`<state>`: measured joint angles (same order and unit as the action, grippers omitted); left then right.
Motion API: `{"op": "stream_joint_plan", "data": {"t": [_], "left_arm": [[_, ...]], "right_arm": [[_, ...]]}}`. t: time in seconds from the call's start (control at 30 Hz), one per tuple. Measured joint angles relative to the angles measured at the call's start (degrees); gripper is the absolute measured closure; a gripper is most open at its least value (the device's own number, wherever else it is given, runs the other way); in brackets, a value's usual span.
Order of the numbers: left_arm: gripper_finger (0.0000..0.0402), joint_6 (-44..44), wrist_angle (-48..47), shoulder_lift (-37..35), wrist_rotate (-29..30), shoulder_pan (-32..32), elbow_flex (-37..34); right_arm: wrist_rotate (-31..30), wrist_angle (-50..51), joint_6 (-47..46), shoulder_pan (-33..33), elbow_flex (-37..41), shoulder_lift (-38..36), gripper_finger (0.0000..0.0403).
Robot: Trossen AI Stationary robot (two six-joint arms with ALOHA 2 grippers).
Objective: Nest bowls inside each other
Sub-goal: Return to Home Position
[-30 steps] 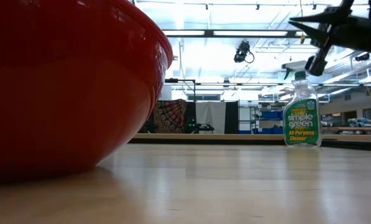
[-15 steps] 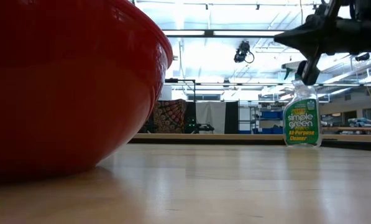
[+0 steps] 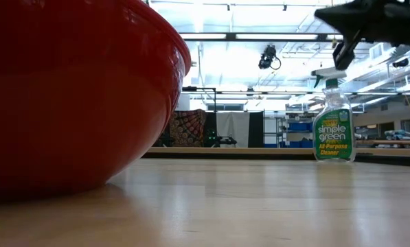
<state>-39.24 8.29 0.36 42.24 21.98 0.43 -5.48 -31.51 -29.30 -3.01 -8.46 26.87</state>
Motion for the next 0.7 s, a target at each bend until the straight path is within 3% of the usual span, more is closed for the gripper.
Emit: {"op": "stream_joint_plan", "data": {"t": [0.27,0.7], "left_arm": [[0.0221,2.30,0.05,0.00,0.00,0.00,0.00],[0.0221,13.59,7.86,-0.02,-0.02,0.01,0.00]], "right_arm": [[6.56,0.05,-3.62,0.00,-0.01,-9.12,0.0397],[3.35,5.08,4.57,0.00,-0.01,-22.93,0.0397]]}}
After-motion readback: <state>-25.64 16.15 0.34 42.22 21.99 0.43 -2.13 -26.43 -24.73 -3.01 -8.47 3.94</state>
